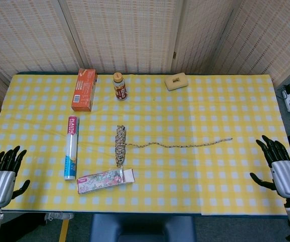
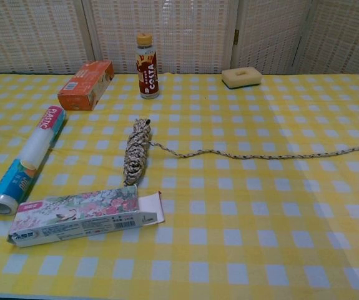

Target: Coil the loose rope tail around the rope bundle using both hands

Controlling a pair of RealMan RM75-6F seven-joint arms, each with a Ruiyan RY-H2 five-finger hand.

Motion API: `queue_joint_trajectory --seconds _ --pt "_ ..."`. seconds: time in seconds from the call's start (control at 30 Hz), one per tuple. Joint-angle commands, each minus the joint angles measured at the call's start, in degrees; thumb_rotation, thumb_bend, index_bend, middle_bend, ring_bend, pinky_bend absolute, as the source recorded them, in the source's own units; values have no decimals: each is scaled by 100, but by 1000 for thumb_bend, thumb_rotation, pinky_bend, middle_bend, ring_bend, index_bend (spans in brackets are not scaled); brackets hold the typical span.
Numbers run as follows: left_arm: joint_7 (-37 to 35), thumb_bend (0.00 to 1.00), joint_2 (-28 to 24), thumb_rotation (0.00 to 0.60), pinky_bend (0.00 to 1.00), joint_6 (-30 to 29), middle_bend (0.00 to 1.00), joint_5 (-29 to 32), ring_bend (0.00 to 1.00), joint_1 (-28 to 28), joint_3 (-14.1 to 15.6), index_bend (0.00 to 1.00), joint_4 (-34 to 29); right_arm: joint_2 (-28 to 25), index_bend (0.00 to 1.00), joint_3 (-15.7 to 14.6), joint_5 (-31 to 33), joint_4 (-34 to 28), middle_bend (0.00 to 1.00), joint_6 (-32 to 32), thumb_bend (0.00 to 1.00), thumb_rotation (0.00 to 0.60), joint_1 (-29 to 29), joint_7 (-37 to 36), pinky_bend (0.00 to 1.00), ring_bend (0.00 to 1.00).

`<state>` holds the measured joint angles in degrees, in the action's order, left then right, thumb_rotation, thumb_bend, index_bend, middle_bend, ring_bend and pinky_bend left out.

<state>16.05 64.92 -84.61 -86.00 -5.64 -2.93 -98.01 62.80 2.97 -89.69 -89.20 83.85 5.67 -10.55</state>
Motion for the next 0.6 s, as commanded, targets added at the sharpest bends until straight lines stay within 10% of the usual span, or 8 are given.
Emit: queue_joint_trajectory --seconds 0.03,0.6 --pt "102 318 -16 600 0 51 0 51 0 -54 -40 82 -100 28 0 11 25 23 0 -39 265 600 29 -7 0 0" --pt "352 318 -40 600 0 225 4 -72 0 -267 -19 110 -399 46 0 -11 47 194 0 92 265 600 -29 -246 0 0"
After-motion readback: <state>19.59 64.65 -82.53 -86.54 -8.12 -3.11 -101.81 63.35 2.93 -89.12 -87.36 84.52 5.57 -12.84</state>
